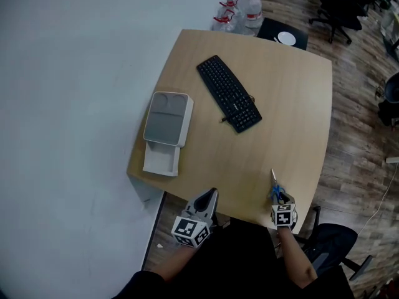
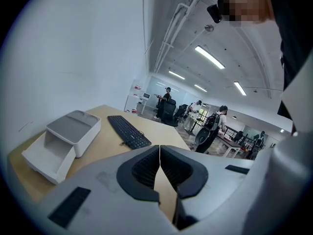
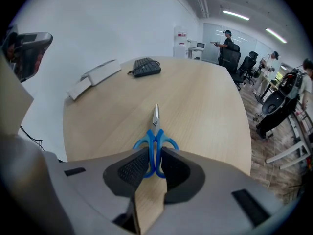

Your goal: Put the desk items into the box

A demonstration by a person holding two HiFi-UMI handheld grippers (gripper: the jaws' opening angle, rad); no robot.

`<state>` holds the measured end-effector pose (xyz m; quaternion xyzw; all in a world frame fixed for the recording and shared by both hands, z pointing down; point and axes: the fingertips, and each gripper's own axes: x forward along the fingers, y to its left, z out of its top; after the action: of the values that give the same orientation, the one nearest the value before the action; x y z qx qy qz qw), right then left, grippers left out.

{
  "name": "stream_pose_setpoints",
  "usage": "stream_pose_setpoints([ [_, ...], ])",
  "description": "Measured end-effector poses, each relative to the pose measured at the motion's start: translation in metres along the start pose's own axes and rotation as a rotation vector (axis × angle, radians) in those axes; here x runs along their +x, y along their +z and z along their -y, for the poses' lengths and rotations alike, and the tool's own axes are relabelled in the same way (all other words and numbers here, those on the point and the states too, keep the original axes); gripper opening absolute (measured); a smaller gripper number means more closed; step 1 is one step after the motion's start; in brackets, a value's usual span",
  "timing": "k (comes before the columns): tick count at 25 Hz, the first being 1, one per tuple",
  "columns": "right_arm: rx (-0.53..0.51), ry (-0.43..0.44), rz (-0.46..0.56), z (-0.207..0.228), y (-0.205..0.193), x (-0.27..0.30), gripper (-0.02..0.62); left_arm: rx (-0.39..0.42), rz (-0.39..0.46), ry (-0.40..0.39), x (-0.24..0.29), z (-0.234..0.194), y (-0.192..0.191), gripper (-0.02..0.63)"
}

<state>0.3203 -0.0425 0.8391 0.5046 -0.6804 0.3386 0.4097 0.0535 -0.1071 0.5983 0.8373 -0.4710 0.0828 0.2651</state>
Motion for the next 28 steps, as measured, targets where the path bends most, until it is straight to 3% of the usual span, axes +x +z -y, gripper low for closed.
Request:
stream_pose_setpoints([
  [10,-0.055,0.007,0.156,-0.068,0.106,-0.028,0.137,-0.047,0.103,0.052,-0.036,-0.073,0.028,0.015],
  [15,-0.086,0.051,0.184,-0.132,0.145,-0.029,0.138,0.003,0.126,0.041,-0.068,-0.107,0.041,0.015],
  [28,-0.319,0.189,0.229,-0.324,0.230,-0.002,0.138,-0.066,0.193,0.090,-0.146,-0.210,0.038,0.015],
])
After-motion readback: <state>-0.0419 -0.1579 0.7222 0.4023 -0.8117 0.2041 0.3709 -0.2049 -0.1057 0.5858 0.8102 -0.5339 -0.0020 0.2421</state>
